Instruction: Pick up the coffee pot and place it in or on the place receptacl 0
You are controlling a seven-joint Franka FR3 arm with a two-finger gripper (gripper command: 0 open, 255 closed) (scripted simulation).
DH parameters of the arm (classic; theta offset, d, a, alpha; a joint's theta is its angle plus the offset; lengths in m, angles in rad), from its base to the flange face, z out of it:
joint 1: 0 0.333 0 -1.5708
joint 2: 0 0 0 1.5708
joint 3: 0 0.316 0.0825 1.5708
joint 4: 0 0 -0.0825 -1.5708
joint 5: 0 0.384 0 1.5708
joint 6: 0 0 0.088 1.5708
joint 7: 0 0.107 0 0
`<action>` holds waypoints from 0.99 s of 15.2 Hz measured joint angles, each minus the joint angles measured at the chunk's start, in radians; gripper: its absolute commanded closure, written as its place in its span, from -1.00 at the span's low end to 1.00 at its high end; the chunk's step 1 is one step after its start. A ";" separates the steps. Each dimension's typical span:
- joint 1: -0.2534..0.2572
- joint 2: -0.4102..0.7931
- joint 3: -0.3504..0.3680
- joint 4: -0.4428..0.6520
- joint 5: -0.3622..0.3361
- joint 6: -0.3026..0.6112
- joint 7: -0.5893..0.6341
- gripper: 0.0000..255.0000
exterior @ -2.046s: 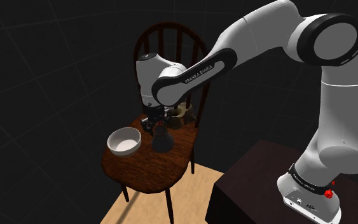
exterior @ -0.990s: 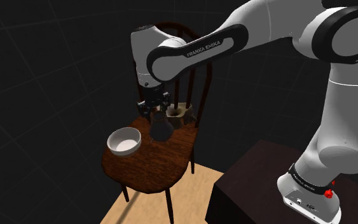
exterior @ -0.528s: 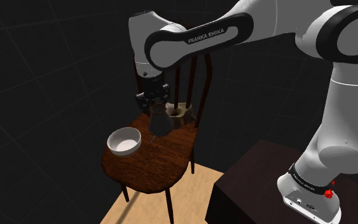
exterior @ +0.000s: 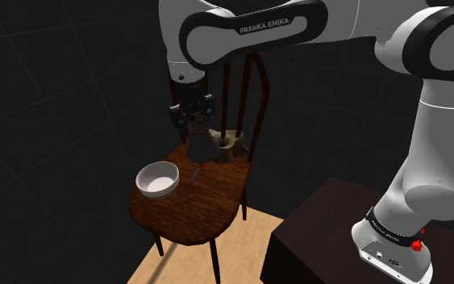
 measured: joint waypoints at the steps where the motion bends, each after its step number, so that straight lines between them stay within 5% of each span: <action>1: 0.001 0.002 0.000 0.015 0.000 -0.013 0.000 1.00; 7: 0.003 0.009 -0.001 0.105 -0.002 -0.096 -0.013 1.00; 15: -0.102 0.001 -0.052 0.162 0.010 -0.152 -0.174 1.00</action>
